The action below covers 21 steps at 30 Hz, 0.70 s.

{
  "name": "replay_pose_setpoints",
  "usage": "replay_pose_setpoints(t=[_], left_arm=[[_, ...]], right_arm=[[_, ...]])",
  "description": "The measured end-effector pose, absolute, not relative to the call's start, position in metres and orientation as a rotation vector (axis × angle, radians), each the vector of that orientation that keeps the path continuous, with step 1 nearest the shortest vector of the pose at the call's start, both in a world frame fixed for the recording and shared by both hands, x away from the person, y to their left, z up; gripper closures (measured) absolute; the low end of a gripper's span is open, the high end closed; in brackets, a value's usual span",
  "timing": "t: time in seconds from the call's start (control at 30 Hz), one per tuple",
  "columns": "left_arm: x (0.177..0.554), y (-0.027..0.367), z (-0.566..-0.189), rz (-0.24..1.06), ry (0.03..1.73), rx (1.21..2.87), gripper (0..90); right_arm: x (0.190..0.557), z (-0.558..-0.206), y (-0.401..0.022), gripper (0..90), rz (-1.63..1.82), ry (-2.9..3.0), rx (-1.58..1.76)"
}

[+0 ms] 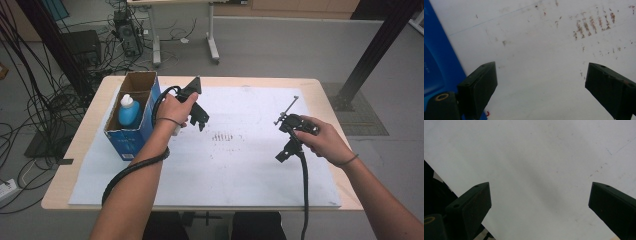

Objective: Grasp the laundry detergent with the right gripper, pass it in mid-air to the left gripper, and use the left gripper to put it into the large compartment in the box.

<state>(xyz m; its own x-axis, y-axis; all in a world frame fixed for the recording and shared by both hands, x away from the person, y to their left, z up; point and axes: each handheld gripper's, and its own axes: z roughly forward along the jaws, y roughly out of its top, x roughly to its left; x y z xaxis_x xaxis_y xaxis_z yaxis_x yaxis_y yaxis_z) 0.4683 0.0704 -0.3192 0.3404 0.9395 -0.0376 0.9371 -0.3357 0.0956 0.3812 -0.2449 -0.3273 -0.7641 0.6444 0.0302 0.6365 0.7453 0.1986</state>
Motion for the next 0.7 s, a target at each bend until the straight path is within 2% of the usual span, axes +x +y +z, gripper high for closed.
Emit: replay_pose_setpoints(t=[0.7], left_arm=[[0.461, 0.071, -0.316, 0.027, 1.751, 2.480, 11.2]], right_arm=[[0.373, -0.317, -0.245, 4.4, 0.310, 2.860, 1.083]])
